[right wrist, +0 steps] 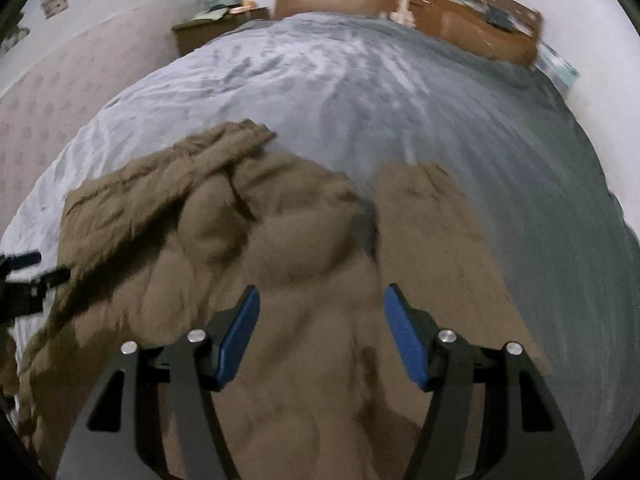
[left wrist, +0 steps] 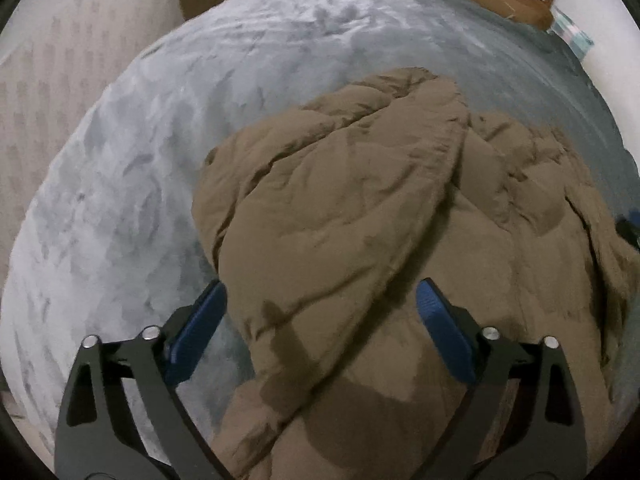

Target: Fold large clothes

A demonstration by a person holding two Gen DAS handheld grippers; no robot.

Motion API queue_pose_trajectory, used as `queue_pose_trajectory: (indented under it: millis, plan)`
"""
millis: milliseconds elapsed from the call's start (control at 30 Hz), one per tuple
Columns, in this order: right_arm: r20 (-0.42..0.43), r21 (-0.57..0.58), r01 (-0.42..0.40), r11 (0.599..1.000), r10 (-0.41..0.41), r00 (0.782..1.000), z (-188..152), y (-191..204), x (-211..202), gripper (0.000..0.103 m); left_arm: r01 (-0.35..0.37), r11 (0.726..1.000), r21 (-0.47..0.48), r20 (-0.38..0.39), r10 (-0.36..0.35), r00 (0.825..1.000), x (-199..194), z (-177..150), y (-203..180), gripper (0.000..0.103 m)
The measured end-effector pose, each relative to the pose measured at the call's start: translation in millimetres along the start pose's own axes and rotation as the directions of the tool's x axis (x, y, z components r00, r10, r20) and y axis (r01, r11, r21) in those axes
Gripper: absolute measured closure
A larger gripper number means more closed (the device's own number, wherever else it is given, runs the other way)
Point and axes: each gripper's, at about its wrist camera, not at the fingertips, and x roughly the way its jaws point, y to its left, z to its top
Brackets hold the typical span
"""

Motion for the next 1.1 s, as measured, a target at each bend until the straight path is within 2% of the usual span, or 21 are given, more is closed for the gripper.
queue_pose_trajectory:
  millis: [100, 267, 367, 500, 600, 767, 867, 900, 967, 1000, 1067, 1100]
  plan:
    - [0.003, -0.029, -0.015, 0.999, 0.015, 1.000, 29.9, 18.1, 27.9, 0.038, 0.010, 1.000, -0.020, -0.019, -0.011, 1.000, 15.4, 2.9, 9.2, 0.027]
    - [0.014, -0.071, -0.015, 0.997, 0.016, 1.000, 65.9, 38.9, 59.6, 0.038, 0.039, 0.998, -0.051, -0.060, -0.043, 0.997, 31.9, -7.7, 22.7, 0.027]
    - [0.005, -0.080, -0.050, 0.996, 0.050, 0.999, 87.3, 47.8, 76.1, 0.037, 0.028, 1.000, 0.004, -0.060, -0.028, 0.998, 33.9, -9.3, 20.8, 0.023]
    - [-0.023, -0.100, -0.076, 0.992, 0.074, 0.997, 115.9, 64.3, 108.4, 0.033, 0.016, 0.996, 0.083, -0.097, -0.008, 0.995, 42.5, -1.6, 18.5, 0.023]
    - [-0.028, -0.103, -0.082, 0.991, 0.080, 0.996, 130.0, 73.8, 130.9, 0.033, 0.011, 0.991, 0.130, -0.103, 0.003, 0.995, 45.7, 4.4, 13.6, 0.032]
    - [-0.103, -0.014, -0.105, 0.994, 0.103, 0.989, 140.6, 75.8, 179.5, 0.033, 0.015, 0.987, 0.161, -0.127, 0.006, 0.992, 49.5, 9.6, 8.6, 0.034]
    - [-0.141, 0.065, -0.154, 0.986, 0.162, 0.977, 142.8, 70.9, 201.6, 0.034, 0.021, 0.984, 0.176, -0.133, 0.003, 0.991, 52.2, 12.4, 6.9, 0.034]
    - [-0.145, 0.071, -0.163, 0.984, 0.171, 0.975, 143.3, 72.5, 205.9, 0.035, 0.023, 0.984, 0.177, -0.135, 0.001, 0.991, 52.2, 12.7, 6.9, 0.034]
    - [-0.160, 0.062, -0.188, 0.980, 0.196, 0.967, 142.3, 79.0, 211.3, 0.053, 0.032, 0.982, 0.185, -0.141, -0.006, 0.990, 54.4, 15.7, 6.1, 0.034]
    - [-0.166, 0.047, -0.186, 0.981, 0.191, 0.967, 142.3, 83.4, 213.2, 0.058, 0.033, 0.982, 0.188, -0.144, -0.005, 0.990, 55.7, 17.2, 5.1, 0.034]
    - [-0.172, -0.005, -0.169, 0.986, 0.165, 0.971, 140.9, 93.6, 212.8, 0.074, 0.038, 0.980, 0.193, -0.147, -0.010, 0.989, 57.9, 19.4, 4.9, 0.035]
    - [-0.168, -0.028, -0.158, 0.987, 0.152, 0.974, 140.6, 97.5, 211.5, 0.077, 0.041, 0.980, 0.193, -0.150, -0.012, 0.989, 56.8, 18.5, 6.9, 0.036]
